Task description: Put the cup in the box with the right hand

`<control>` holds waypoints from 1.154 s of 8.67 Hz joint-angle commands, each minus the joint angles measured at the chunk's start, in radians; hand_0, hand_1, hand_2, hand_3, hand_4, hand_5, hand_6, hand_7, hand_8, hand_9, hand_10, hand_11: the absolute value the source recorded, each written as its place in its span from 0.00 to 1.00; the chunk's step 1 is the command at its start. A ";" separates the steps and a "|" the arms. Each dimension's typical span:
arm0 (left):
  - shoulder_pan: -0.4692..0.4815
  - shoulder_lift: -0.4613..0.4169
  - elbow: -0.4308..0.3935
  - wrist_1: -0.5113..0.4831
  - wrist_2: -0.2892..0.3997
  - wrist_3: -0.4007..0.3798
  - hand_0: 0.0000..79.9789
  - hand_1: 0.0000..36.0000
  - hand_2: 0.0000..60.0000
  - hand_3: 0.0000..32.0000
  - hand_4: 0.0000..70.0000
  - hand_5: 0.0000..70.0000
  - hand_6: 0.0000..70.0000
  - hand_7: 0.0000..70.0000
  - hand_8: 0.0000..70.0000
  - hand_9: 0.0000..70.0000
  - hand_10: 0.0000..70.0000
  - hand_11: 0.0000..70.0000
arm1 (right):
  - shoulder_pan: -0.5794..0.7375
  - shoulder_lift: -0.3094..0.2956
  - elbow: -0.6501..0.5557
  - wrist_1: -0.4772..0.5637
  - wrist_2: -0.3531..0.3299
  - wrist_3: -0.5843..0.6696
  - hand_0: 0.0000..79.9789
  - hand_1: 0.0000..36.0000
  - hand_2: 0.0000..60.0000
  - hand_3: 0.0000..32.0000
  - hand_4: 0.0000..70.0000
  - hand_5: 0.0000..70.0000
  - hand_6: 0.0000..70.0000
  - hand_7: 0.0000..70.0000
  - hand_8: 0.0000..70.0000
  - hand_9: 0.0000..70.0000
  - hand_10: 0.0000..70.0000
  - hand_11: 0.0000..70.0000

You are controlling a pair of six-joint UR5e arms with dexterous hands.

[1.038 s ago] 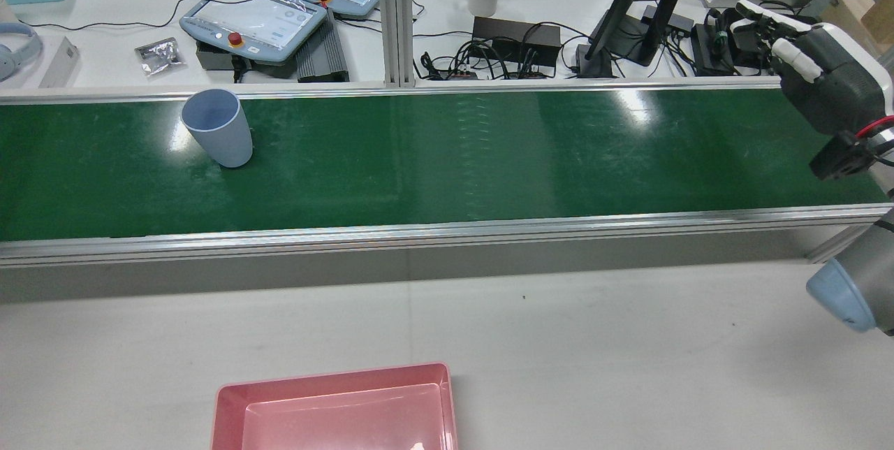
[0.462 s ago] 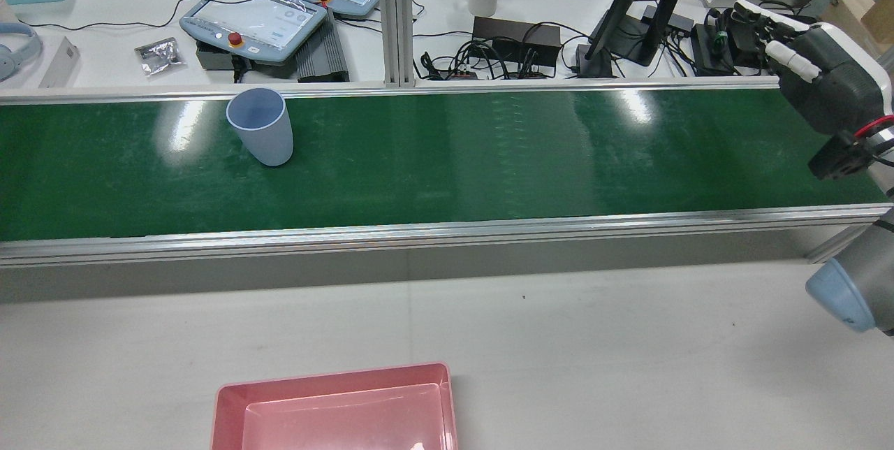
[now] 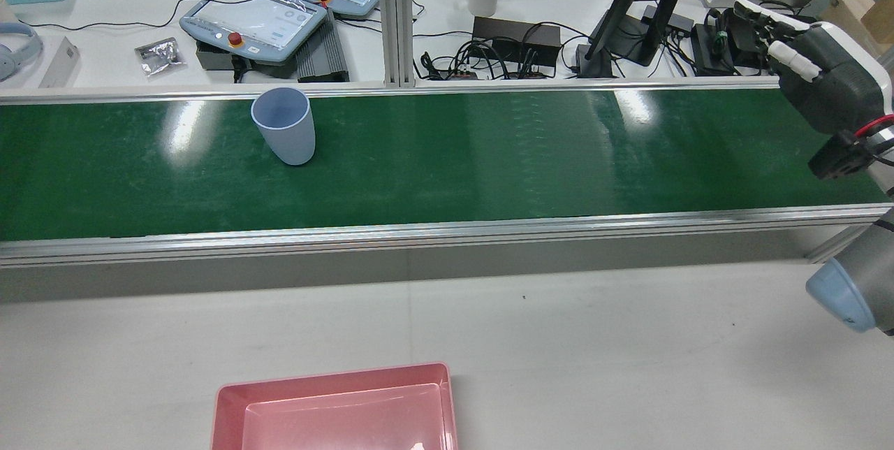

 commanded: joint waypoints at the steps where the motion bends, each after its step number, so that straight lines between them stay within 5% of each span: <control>1: 0.000 -0.001 0.000 0.000 0.000 -0.001 0.00 0.00 0.00 0.00 0.00 0.00 0.00 0.00 0.00 0.00 0.00 0.00 | -0.004 0.000 0.002 0.001 0.000 0.002 0.40 0.22 0.16 0.00 0.00 0.02 0.06 0.26 0.00 0.05 0.00 0.00; 6: 0.000 -0.001 0.000 0.001 0.000 0.001 0.00 0.00 0.00 0.00 0.00 0.00 0.00 0.00 0.00 0.00 0.00 0.00 | -0.037 0.002 0.005 -0.004 0.006 -0.005 0.41 0.23 0.16 0.00 0.00 0.02 0.06 0.29 0.00 0.06 0.00 0.00; 10: 0.000 -0.001 0.000 0.001 0.000 -0.001 0.00 0.00 0.00 0.00 0.00 0.00 0.00 0.00 0.00 0.00 0.00 0.00 | -0.053 0.009 0.057 -0.002 0.003 -0.187 0.46 0.22 0.10 0.00 0.00 0.03 0.06 0.26 0.00 0.05 0.00 0.00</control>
